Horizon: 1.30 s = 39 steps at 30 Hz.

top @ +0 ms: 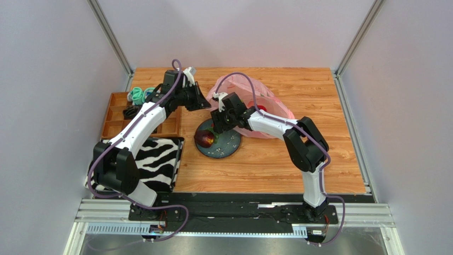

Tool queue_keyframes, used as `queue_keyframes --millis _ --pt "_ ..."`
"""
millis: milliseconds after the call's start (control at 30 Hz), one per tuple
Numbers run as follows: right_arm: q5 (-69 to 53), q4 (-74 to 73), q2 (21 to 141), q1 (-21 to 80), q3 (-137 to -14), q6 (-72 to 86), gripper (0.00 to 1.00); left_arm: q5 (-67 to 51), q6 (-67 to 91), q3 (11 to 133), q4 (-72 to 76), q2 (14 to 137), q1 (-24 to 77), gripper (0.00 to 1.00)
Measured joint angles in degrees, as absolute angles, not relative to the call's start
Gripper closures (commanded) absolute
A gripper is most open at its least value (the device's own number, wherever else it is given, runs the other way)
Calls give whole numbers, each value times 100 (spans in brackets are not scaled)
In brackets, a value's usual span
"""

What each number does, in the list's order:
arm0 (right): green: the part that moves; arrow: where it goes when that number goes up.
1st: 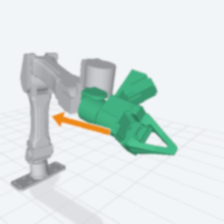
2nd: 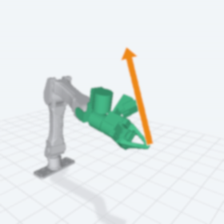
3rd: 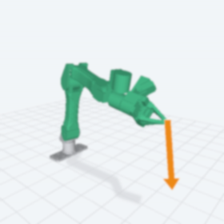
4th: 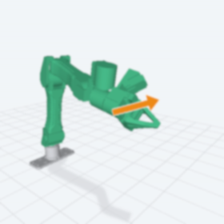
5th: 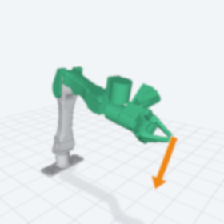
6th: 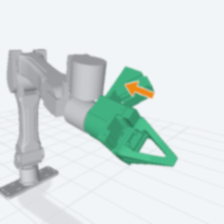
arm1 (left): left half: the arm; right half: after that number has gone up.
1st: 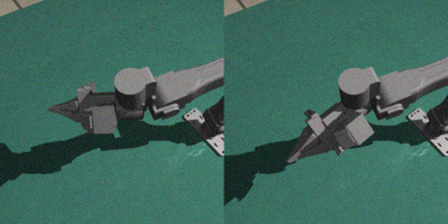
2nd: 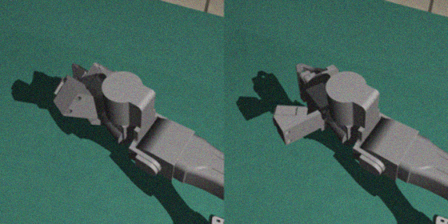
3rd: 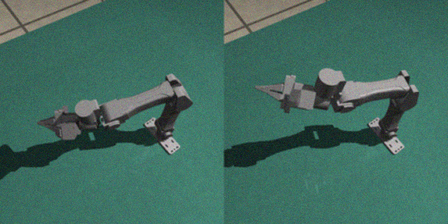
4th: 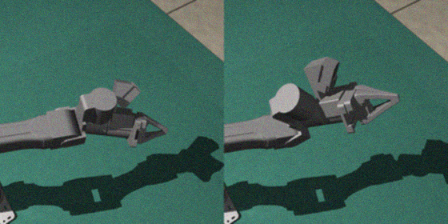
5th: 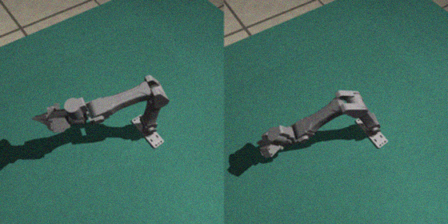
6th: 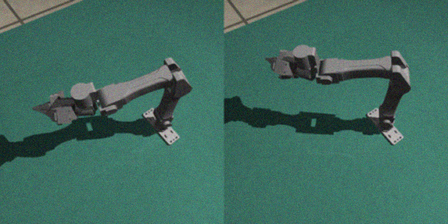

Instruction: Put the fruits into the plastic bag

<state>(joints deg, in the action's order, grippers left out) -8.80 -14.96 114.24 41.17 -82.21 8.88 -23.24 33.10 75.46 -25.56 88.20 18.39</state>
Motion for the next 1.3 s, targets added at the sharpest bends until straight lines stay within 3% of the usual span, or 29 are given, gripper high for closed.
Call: queue_keyframes --millis 533,633,733,933,1300 --pt "-259 -1623 11891 4115 -8471 1317 52 -2362 3312 7546 -2486 8906 1839 100" --pt "-191 -1660 11896 4115 -8471 1354 60 -2370 3310 7546 -2482 8906 1839 100" --pt "-156 -1664 11896 4110 -8468 1365 76 -2370 3310 7546 -2484 8906 1839 100" --pt "-158 -1540 11885 4084 -8418 1317 98 -2368 3310 7546 -2486 8906 1839 100" --pt "-377 -1448 10575 4056 -7356 692 100 -2370 3321 7546 -2491 8906 1839 100"
